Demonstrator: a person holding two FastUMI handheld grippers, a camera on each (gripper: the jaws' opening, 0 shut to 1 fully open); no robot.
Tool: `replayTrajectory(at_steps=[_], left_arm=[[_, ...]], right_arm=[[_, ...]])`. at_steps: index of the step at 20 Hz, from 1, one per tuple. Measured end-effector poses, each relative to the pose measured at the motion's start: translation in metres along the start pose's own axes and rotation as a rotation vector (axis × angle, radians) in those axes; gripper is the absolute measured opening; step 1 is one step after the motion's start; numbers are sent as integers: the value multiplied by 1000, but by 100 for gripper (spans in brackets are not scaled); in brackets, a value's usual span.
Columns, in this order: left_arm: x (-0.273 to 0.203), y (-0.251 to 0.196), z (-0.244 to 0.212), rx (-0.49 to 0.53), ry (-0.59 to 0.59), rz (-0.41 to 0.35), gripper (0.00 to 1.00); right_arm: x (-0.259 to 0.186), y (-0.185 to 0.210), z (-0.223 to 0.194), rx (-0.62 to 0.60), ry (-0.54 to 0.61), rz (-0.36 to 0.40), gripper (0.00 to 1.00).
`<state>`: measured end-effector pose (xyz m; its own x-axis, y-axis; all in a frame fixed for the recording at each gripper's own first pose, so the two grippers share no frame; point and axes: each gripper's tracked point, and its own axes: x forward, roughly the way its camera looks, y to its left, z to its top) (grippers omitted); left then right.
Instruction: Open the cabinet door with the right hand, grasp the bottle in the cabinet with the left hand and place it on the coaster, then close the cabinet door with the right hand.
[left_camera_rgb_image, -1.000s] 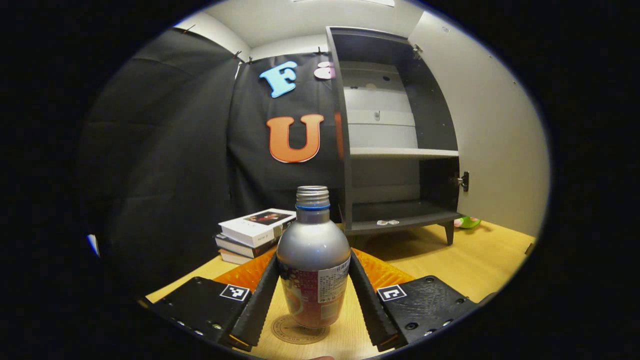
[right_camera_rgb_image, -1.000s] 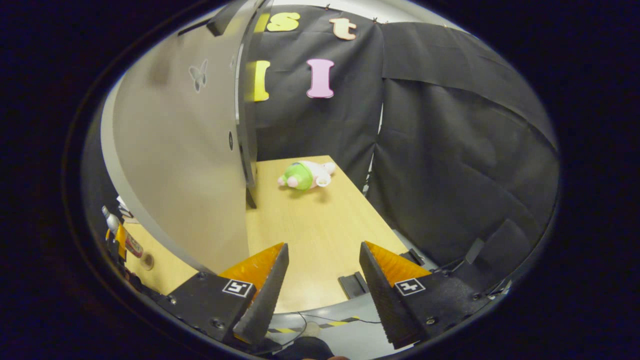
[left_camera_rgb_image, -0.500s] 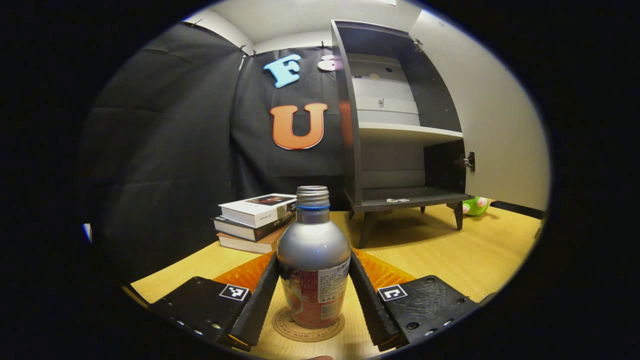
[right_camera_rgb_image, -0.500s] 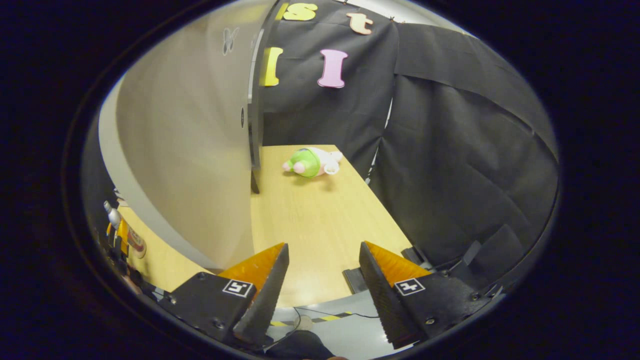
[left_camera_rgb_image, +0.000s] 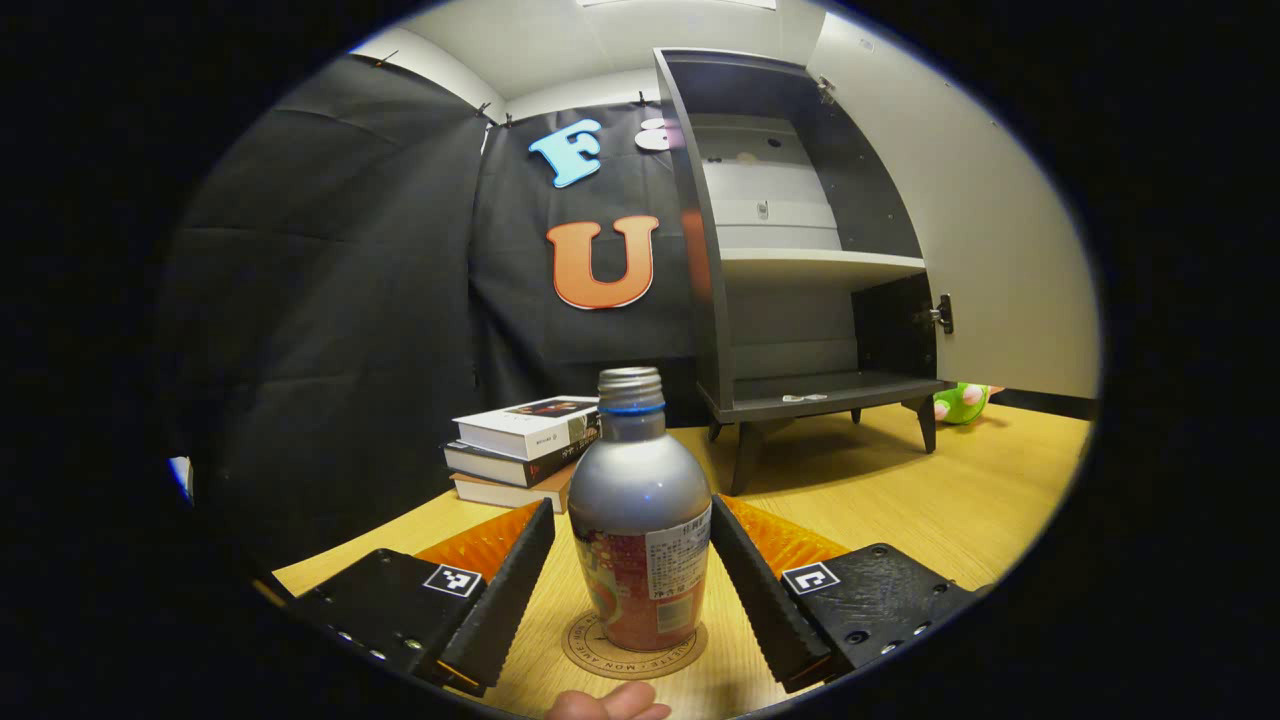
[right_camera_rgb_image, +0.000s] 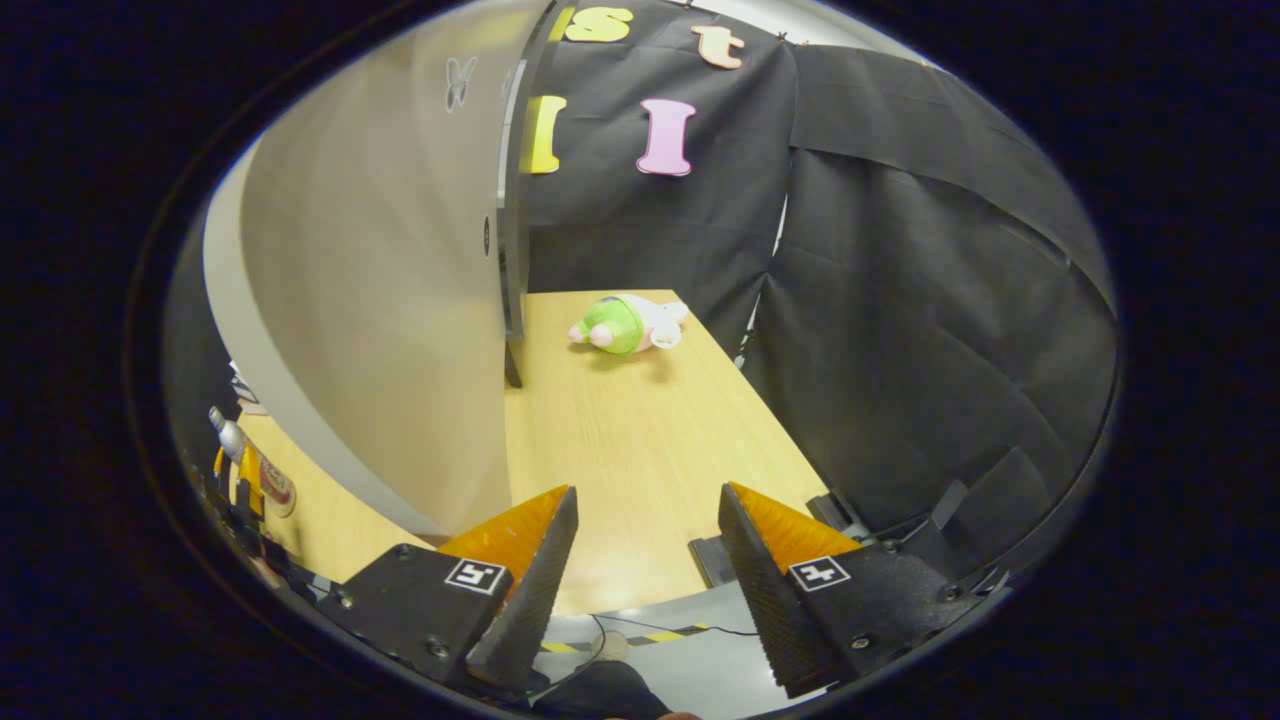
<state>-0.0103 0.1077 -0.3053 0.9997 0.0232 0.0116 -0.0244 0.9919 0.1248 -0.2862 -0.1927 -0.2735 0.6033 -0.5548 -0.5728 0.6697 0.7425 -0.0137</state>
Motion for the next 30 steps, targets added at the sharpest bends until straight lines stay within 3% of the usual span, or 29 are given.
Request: replayTrajectory(at_steps=[6,10,14,17,22,27,30], left_arm=[[-18,6,71,12,-45,-4,94],[-31,1,166,-19,-67,-40,94],[-22,-40,256,-36,-69,-119,94],[-9,-89,292,-82,-48,-174,94],[9,-138,297,-104,40,-151,95],[17,-167,290,-82,102,-149,95],[19,-168,292,-72,102,-145,95]], right_arm=[[3,-5,-1,18,-8,-18,92],[5,-13,7,67,-27,5,94],[-2,-39,16,145,-71,10,94],[-9,-56,42,245,-124,40,94],[-41,-67,124,241,-311,88,95],[-62,-44,166,239,-374,198,98],[-75,-42,185,241,-408,225,99]])
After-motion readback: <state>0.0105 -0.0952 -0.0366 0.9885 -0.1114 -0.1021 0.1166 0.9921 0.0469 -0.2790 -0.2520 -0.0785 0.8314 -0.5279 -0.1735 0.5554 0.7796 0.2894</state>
